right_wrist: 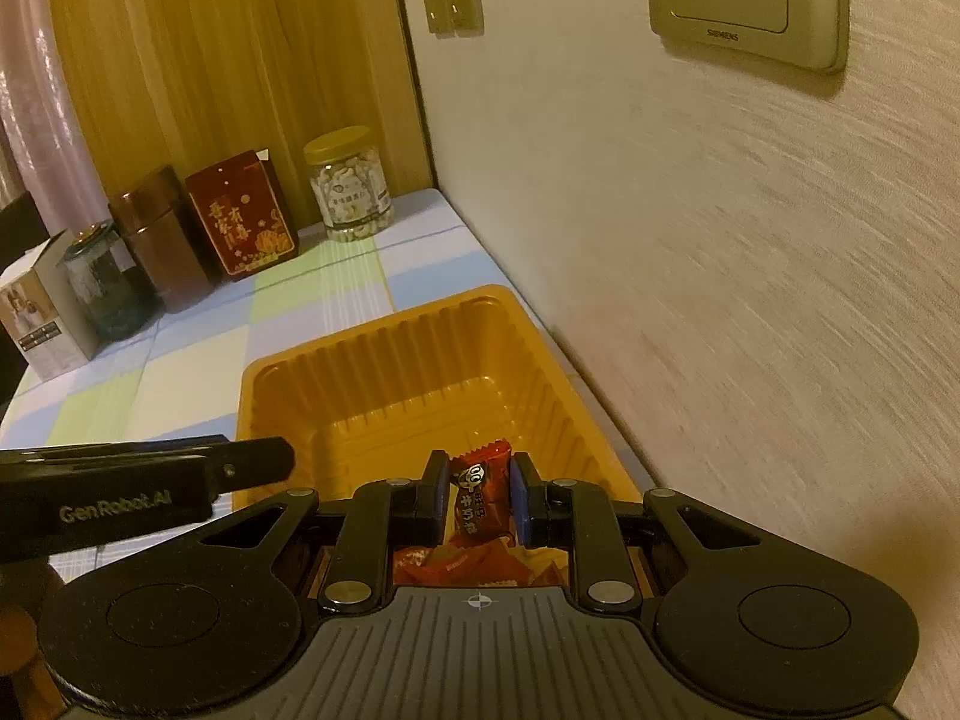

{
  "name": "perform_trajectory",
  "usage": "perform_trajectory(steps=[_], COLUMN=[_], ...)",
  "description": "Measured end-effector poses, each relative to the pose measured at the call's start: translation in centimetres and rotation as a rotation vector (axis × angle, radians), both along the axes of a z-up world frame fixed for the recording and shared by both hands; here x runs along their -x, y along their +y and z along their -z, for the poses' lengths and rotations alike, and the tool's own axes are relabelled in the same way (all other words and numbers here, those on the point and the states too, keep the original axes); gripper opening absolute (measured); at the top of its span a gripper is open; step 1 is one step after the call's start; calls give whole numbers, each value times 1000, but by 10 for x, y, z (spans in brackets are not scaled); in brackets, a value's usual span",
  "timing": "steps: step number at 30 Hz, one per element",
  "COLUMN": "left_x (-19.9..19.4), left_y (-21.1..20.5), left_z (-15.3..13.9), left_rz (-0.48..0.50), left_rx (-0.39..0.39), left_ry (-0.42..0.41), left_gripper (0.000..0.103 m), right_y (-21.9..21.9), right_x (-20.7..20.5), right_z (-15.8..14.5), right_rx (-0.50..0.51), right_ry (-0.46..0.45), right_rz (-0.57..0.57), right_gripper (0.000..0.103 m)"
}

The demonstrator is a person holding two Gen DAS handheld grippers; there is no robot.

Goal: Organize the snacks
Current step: 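Open both tools to release the candies into the orange tray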

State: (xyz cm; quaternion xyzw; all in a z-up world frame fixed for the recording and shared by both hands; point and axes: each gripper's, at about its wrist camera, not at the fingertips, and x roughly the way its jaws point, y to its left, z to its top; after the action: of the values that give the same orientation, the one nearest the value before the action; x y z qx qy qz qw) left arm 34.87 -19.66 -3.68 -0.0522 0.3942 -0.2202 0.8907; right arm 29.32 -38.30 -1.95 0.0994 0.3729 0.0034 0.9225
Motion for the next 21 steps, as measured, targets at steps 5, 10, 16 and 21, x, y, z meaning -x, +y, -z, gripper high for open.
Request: perform_trajectory(steps=[5,10,16,21], left_x=[7,16,26,29], left_y=[14,22,25,30], left_z=[0,-1,-3,-3], left_rz=[-33,-48,-51,-61], left_rx=[-1,-6,-22,-14], left_ry=[-4,-12,-28,-27], left_gripper=[38,38,38,39], right_y=[0,5,10,15], right_x=[-1,-1,-1,-5], right_z=[-1,-3,-5,-6], right_rx=[-7,-12,-10,-10], right_ry=[0,-7,-11,-11], right_rz=[1,-10,-22,-32], right_gripper=[22,22,22,22])
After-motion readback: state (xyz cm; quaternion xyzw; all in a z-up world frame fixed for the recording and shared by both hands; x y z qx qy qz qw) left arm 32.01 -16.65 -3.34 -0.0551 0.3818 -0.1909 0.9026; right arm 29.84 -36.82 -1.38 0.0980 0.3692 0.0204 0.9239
